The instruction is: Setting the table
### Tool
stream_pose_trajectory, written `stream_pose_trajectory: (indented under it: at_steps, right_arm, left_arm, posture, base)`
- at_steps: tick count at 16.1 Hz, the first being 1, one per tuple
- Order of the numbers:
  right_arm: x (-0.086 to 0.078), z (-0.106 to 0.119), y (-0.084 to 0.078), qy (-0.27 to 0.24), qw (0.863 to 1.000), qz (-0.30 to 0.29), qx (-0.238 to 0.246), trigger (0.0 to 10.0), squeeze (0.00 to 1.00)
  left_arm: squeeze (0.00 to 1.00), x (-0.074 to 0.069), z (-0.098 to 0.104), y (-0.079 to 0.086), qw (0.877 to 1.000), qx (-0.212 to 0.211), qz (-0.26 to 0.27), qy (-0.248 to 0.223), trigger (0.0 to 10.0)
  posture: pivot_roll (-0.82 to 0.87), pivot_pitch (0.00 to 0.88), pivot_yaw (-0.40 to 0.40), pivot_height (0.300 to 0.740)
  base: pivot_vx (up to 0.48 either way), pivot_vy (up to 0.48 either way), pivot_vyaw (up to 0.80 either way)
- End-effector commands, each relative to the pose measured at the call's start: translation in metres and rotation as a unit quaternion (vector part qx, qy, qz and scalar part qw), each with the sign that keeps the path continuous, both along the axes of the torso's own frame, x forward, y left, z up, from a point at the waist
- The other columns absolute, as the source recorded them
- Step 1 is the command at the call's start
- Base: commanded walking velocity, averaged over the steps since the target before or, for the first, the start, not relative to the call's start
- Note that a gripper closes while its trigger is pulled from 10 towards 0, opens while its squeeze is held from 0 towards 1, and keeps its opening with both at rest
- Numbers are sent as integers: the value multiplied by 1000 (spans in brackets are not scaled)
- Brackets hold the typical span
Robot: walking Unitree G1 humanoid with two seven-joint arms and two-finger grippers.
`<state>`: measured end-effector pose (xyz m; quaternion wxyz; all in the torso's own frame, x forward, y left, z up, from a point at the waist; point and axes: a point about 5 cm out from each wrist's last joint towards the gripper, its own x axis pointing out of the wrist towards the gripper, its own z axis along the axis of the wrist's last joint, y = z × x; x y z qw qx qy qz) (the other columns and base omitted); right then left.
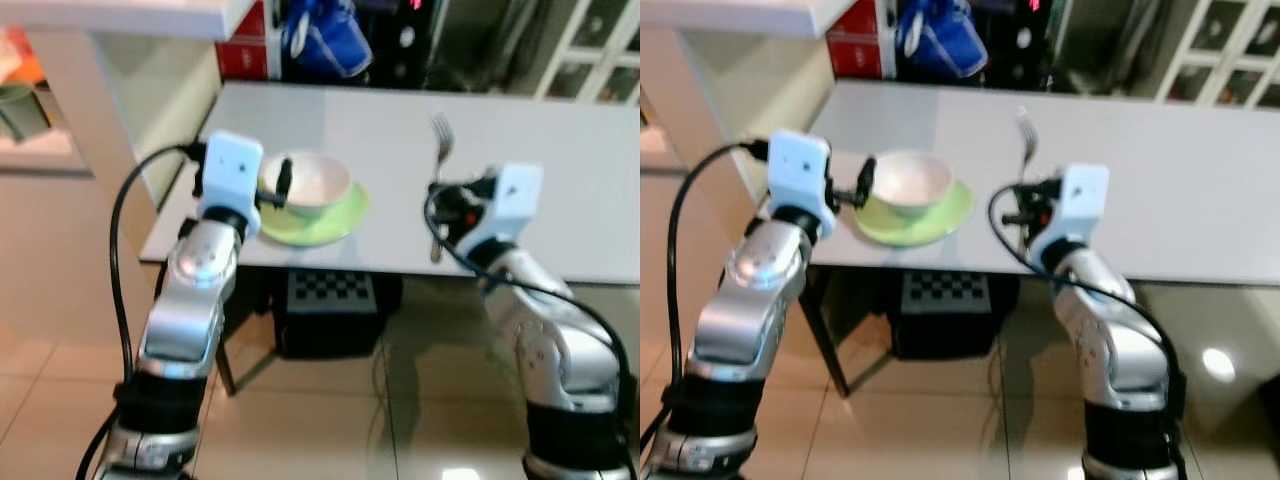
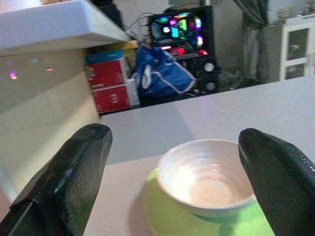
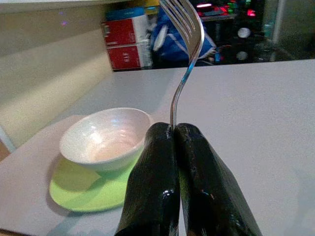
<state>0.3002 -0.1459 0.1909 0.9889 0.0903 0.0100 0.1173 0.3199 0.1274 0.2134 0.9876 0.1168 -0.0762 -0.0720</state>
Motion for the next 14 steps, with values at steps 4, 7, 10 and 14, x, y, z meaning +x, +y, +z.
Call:
stream_pose_trajectory:
  at_steps: [4,7,10,14]
  right_arm:
    - [-1,3,13,-2,999,33,-15,10000,0]
    - [0,2,9,2,1000,15,-2,10000,0]
    - [0,2,4,4,1000,2,0,10000,0]
    - [1,5,-2,9,1000,-3,7,10000,0]
  left_arm:
    - [0,0,5,8,1000,2,11,-9,10000]
    - [0,0,5,8,1000,3,10,-8,10000]
    - [0,0,5,7,1000,3,8,-7,10000]
    - [0,-1,3,5,1000,13,-1,-1,10000]
  posture:
    - [0,0,-37,740]
    - [0,0,-38,740]
    - [-3,0,-33,740]
    - [-2,0,-29,740]
  base:
    - [371,0,0]
    - [371,0,708]
    - [372,0,0]
    - [278,0,0]
